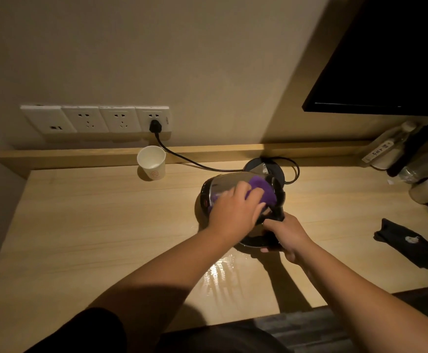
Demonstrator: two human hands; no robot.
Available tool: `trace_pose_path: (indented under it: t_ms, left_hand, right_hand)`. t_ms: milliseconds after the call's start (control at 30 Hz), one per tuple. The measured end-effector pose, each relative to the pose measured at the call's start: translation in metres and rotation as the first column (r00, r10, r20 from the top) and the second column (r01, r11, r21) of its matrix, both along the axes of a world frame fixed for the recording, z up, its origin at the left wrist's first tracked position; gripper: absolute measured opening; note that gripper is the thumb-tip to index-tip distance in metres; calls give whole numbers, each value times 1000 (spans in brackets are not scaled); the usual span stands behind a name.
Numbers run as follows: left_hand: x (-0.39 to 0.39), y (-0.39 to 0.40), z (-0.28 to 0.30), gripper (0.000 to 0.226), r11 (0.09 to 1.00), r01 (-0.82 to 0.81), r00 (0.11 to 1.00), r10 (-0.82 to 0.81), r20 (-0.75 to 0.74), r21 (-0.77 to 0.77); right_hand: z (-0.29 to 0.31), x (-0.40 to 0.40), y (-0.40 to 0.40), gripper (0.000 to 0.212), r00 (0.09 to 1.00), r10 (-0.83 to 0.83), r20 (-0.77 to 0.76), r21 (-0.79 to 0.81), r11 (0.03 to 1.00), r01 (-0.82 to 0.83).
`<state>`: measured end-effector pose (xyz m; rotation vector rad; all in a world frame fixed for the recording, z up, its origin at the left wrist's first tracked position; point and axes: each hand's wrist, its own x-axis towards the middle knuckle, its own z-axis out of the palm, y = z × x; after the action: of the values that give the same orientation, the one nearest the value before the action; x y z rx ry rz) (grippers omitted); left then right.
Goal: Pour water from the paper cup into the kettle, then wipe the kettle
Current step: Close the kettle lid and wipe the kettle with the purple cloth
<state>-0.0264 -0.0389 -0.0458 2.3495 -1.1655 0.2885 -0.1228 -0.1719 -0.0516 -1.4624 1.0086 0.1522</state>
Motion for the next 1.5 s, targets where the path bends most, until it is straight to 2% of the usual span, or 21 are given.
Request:
trace_pose_path:
  t_ms: [167,333,433,533,633,733,867,1167,1300,1400,1500]
  left_hand:
    - [2,-1,-2,29,997,75,996,-75,56,2]
    - [20,43,-33,29,996,-63,998,65,-22,61]
    - [27,64,-47,26,978,-130,988,142,-64,161]
    - [28,59,-41,21,973,-157,980,174,-92,168]
    - [23,38,-23,23,990,-110,991,116,-72,84]
    - [13,4,-1,29,998,40,999,-41,6,39]
    - [8,-14,9,42,978,150,984,-162,75,143]
    - [4,62,-33,61,948,162,983,-180,40,275]
    - [3,73,-34,47,952,123,992,-130,5,281]
    - [3,65,-24,37,968,122,993,-117,-35,219]
    - [6,40,-5,37,981,120,993,-115,-37,153]
  right_hand:
    - [5,5,2,14,1000,-13,4,27,1000,12]
    - [5,3,-2,14,997,-68,-24,151,986,71]
    - [8,5,-5,11,997,-69,-27,100,992,71]
    - [12,9,-7,9,995,-92,-38,82,992,95]
    - [13,10,-6,10,992,-115,-55,104,987,120]
    - [13,14,-2,9,991,-124,-58,110,985,130]
    - [16,20,1,8,983,-172,-64,188,965,182]
    - [7,15,7,6,976,-185,-112,198,959,204]
    - [11,20,7,10,977,-204,-70,161,964,213]
    - [18,23,3,9,979,-201,-42,154,967,205]
    - [21,22,3,10,986,-167,-13,163,972,167]
